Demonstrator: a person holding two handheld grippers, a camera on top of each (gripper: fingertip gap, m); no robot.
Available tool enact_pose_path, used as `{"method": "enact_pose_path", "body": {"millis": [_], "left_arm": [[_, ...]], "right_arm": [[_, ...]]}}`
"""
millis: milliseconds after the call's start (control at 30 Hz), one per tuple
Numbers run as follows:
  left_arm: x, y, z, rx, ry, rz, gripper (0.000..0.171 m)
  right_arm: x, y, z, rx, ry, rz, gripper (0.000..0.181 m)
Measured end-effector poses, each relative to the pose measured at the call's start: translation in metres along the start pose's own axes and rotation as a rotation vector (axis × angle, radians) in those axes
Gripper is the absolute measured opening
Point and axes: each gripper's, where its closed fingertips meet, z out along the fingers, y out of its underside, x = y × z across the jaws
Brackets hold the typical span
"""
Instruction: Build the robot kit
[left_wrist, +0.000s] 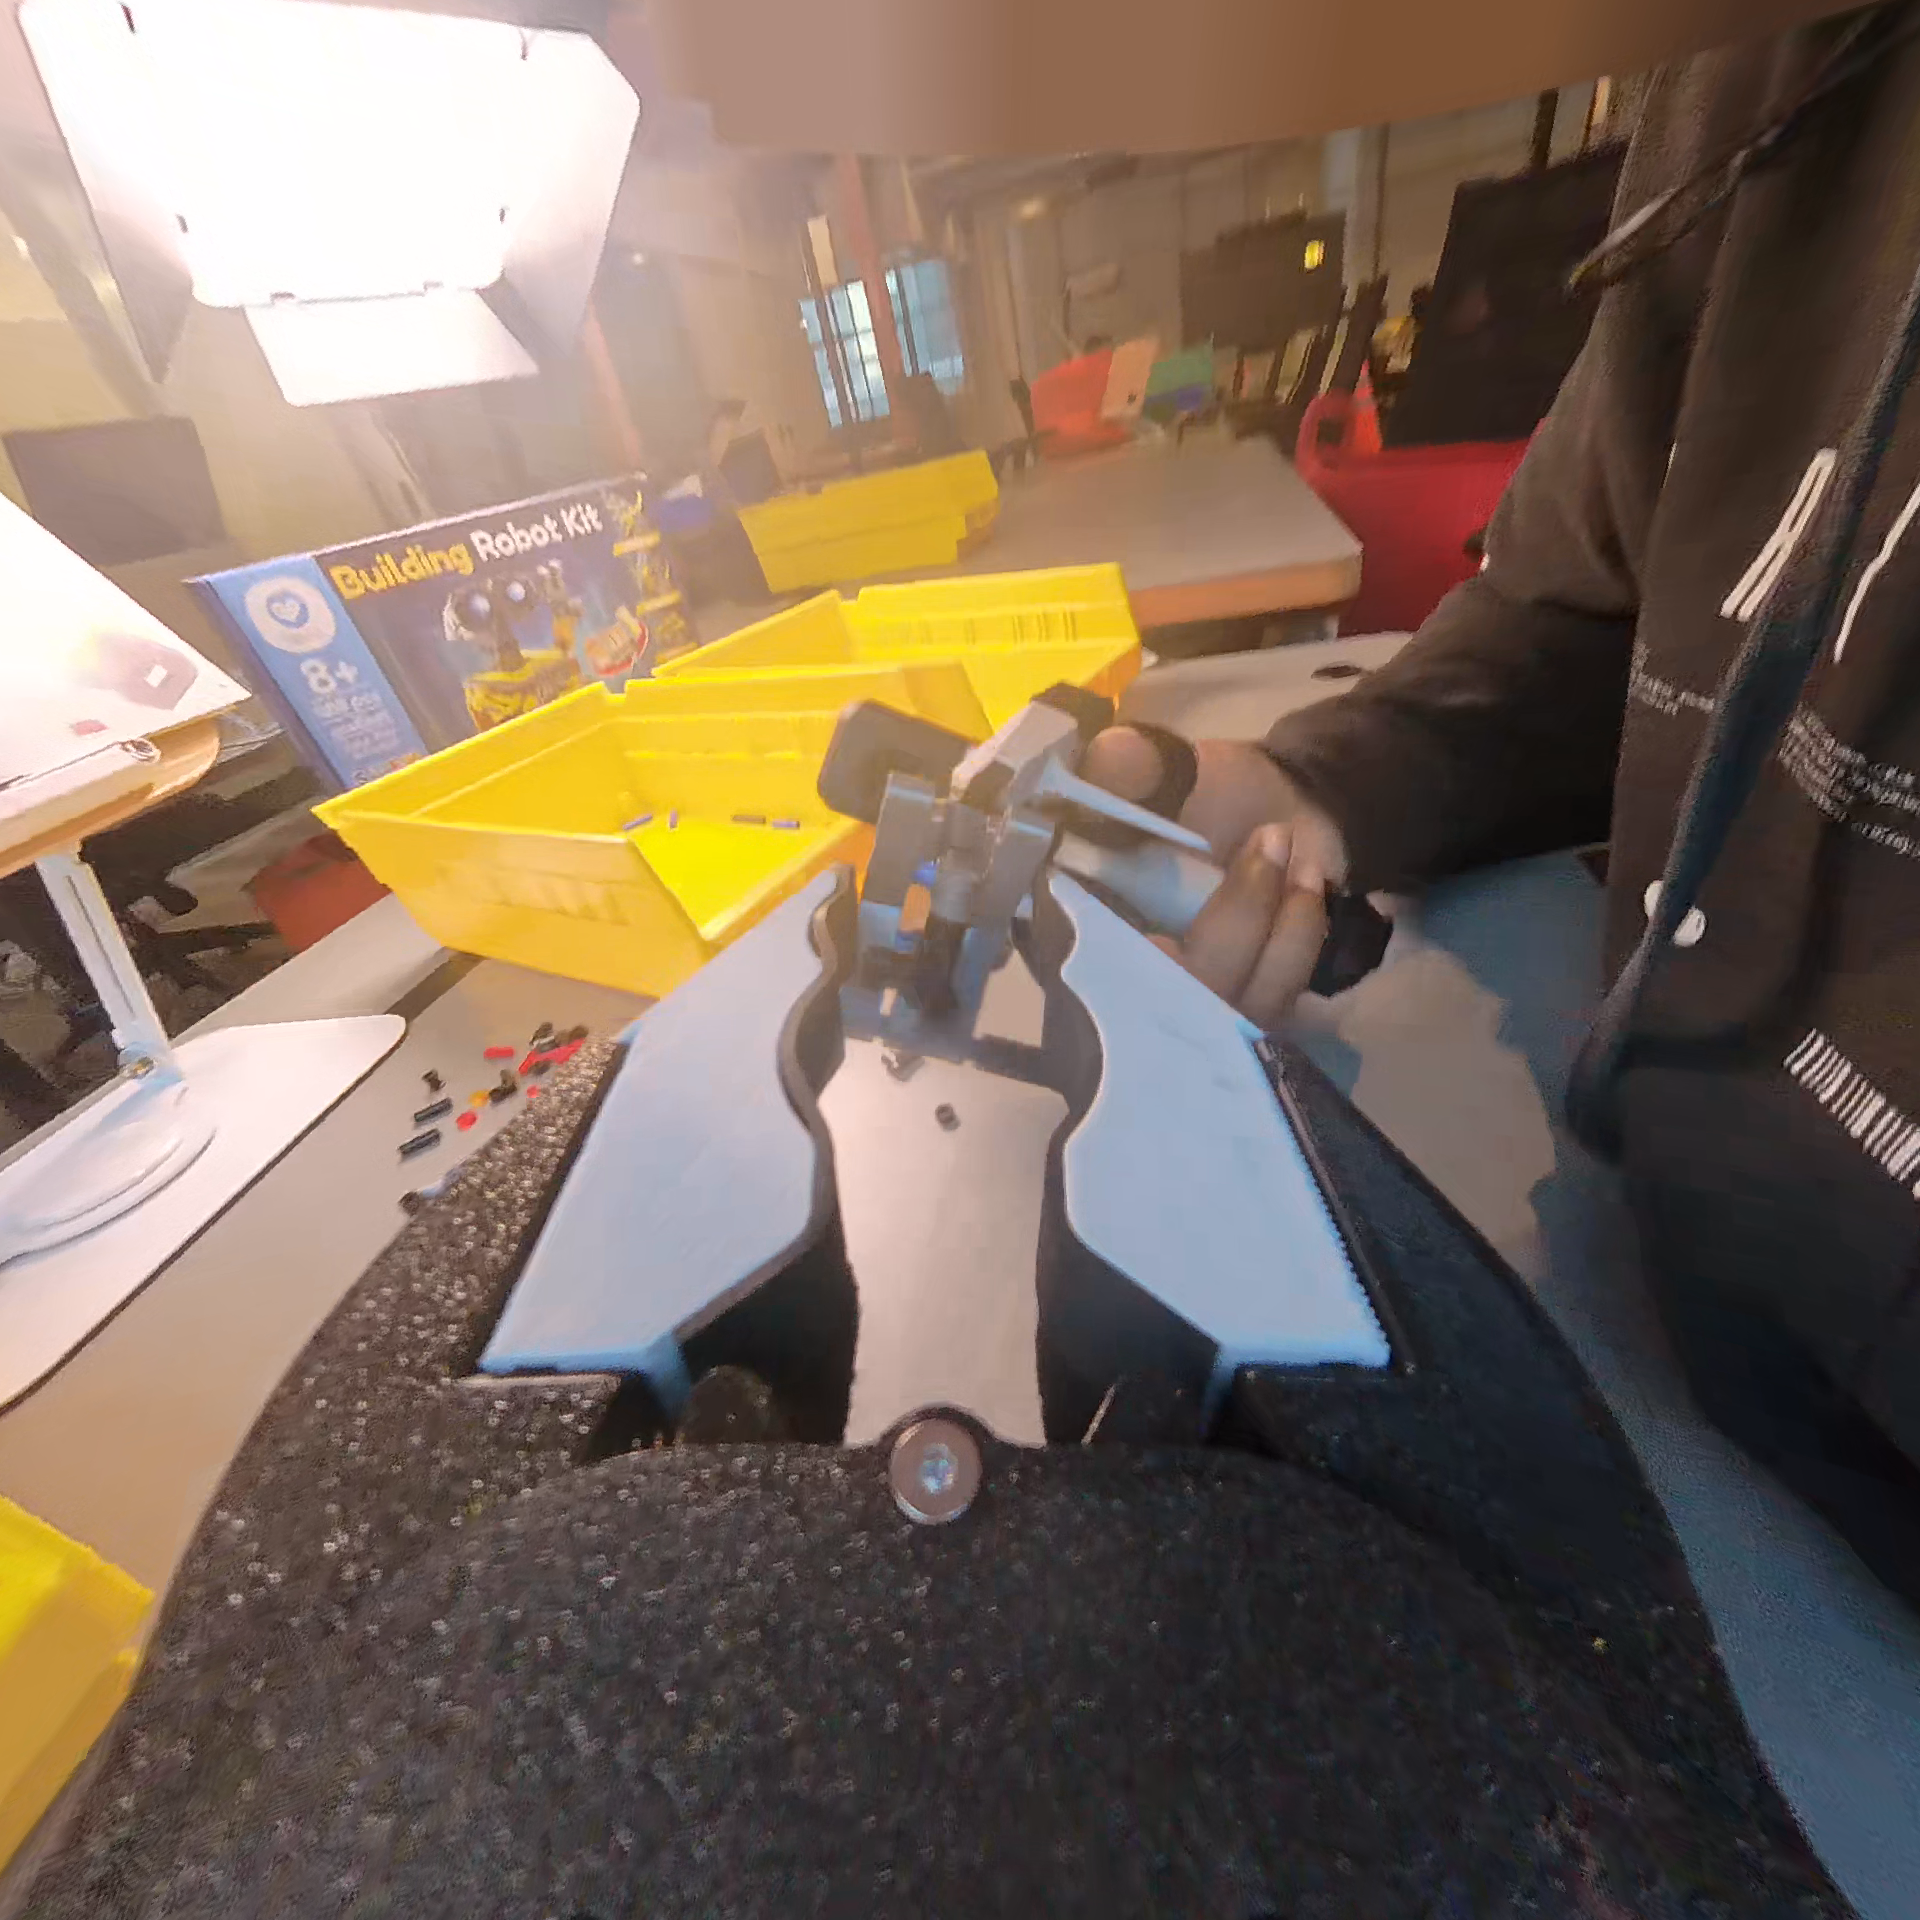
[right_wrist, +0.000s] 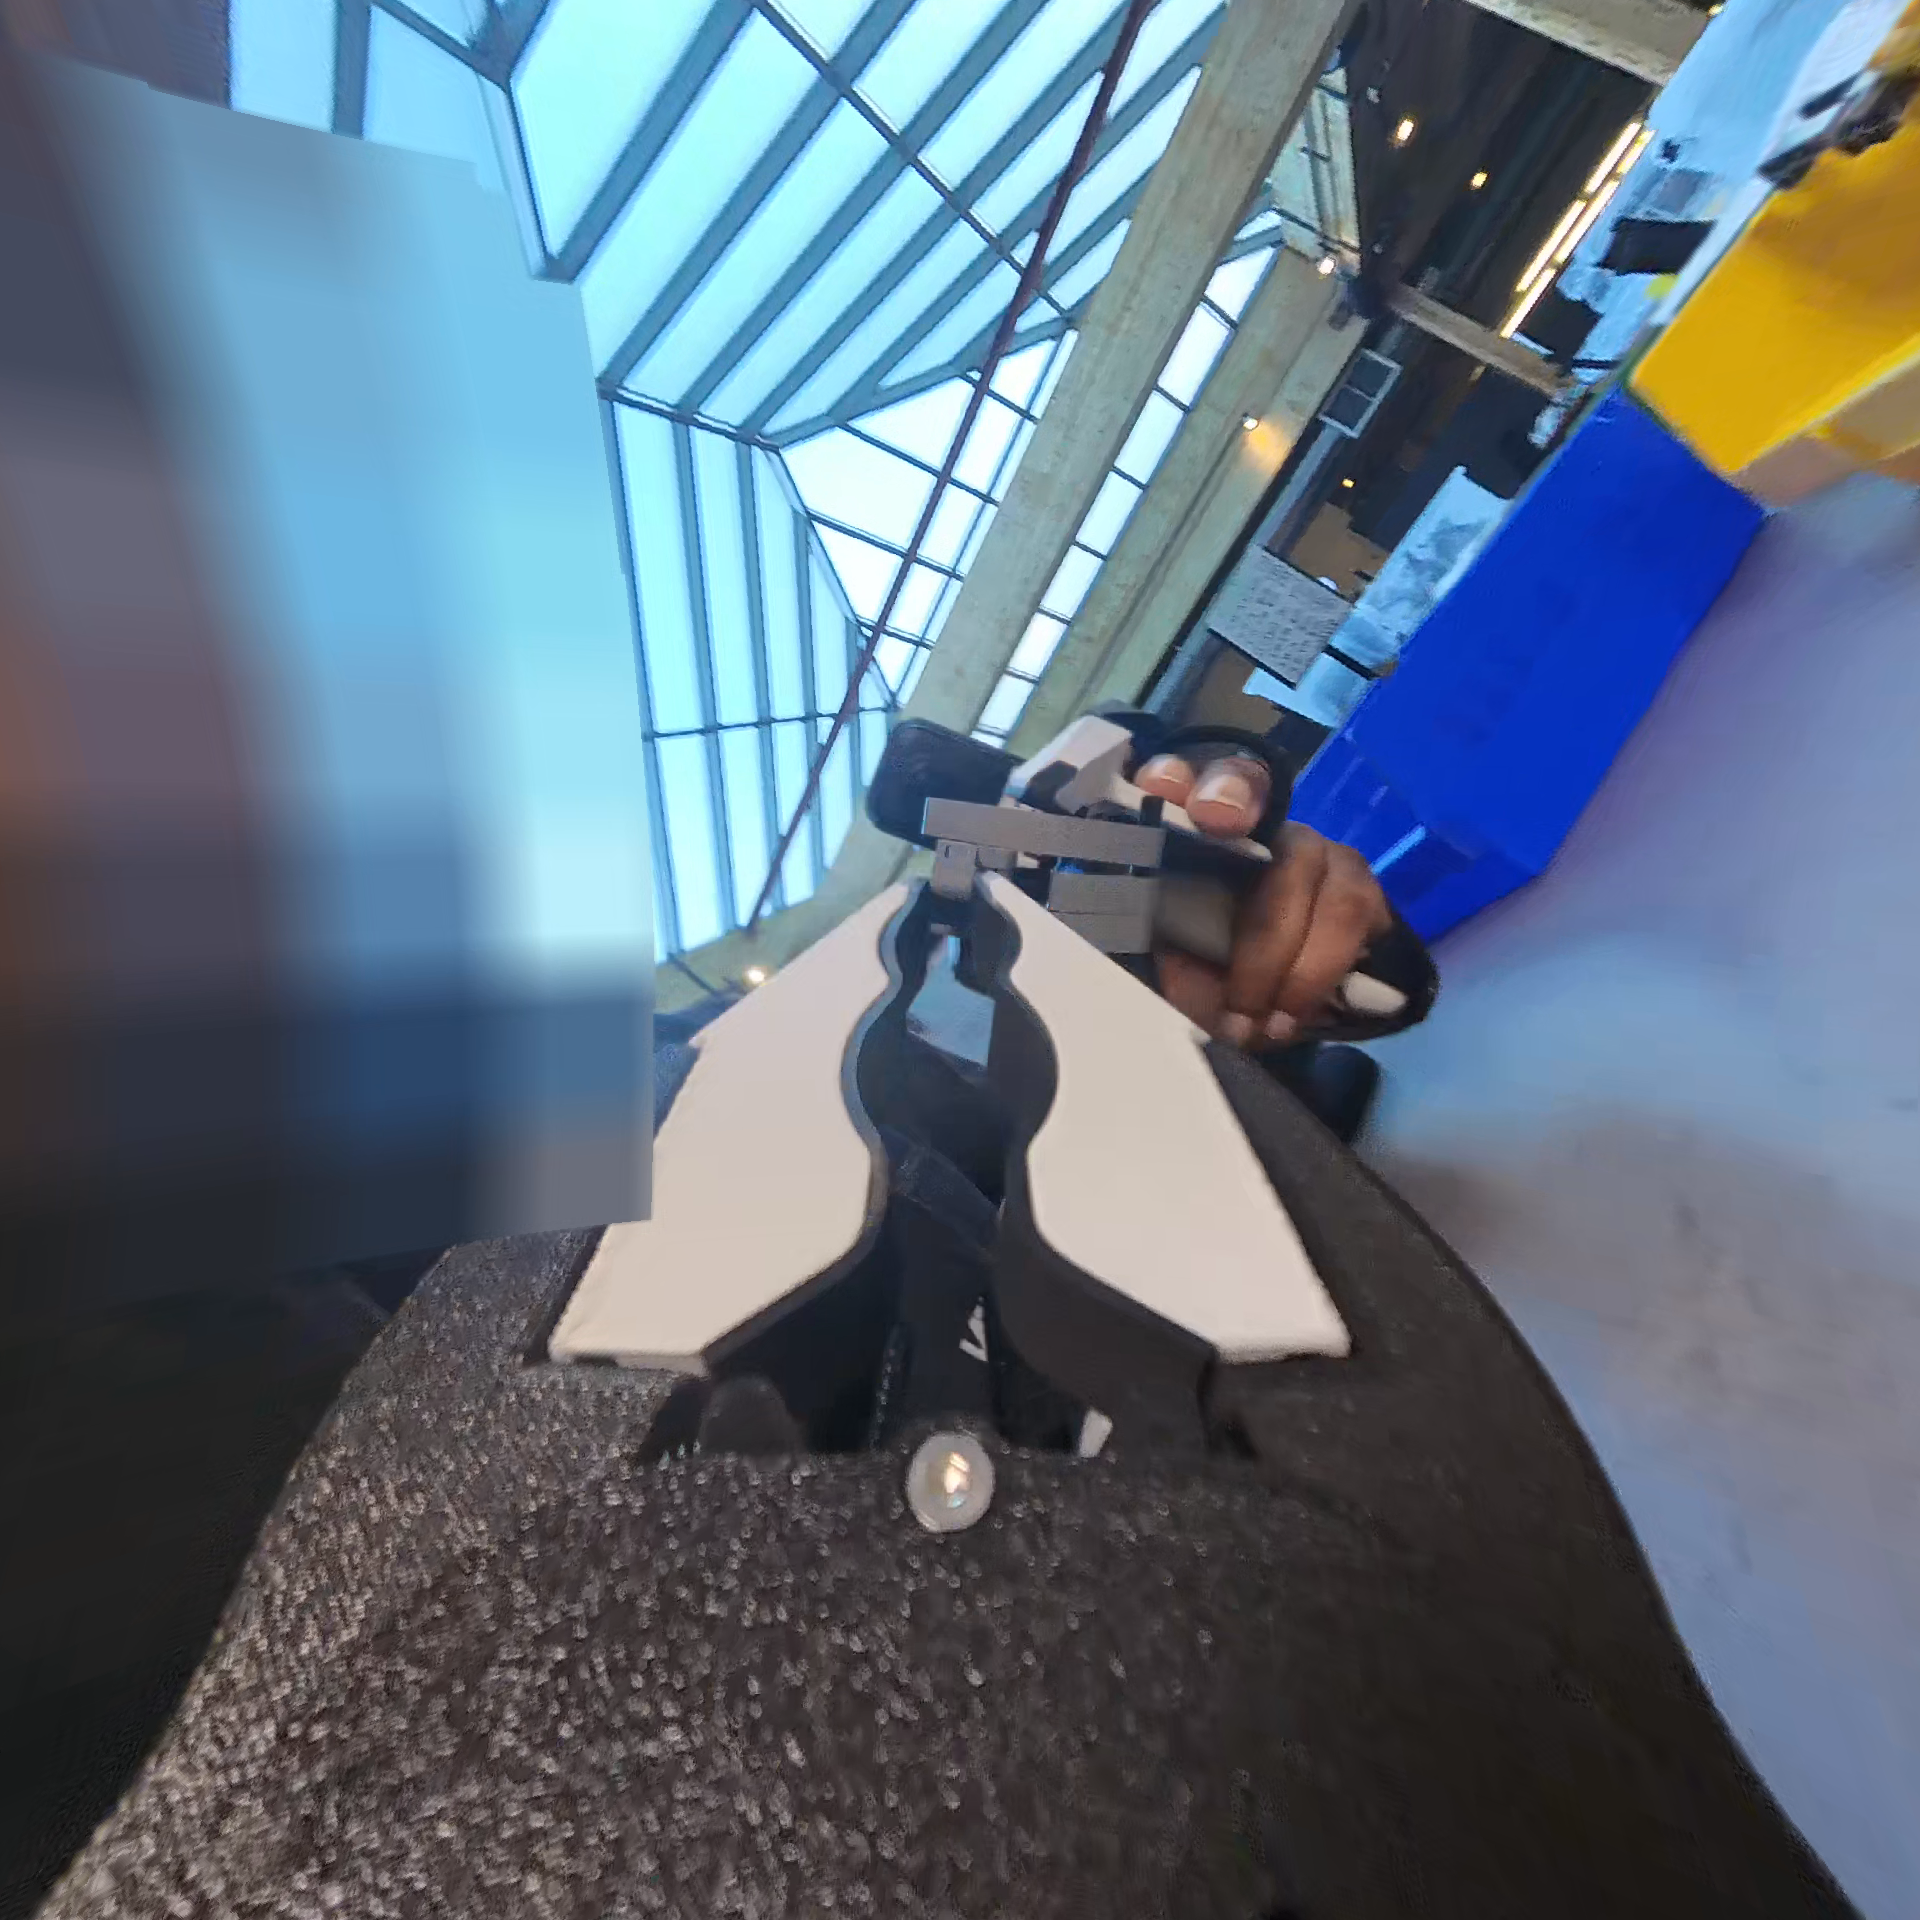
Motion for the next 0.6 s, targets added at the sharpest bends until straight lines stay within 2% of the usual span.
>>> {"method": "enact_pose_path", "body": {"millis": [33,133,233,367,600], "left_arm": [[0.000,0.002,-0.001,-0.024,0.001,0.023,0.037],[0.003,0.007,-0.001,-0.104,0.001,0.124,0.040],[0.005,0.017,-0.001,-0.168,0.006,0.181,0.031],[0.004,0.014,-0.002,-0.170,0.000,0.205,0.030],[0.008,-0.003,-0.002,-0.052,0.009,0.161,0.028]], "right_arm": [[0.003,0.001,-0.002,-0.033,0.039,-0.024,0.005],[0.012,0.004,-0.005,-0.080,0.110,-0.034,0.005],[0.014,0.008,-0.005,-0.096,0.099,0.026,0.005],[0.012,0.009,-0.004,-0.089,0.072,0.042,0.005],[-0.003,0.009,0.001,-0.083,-0.033,0.046,0.005]]}}
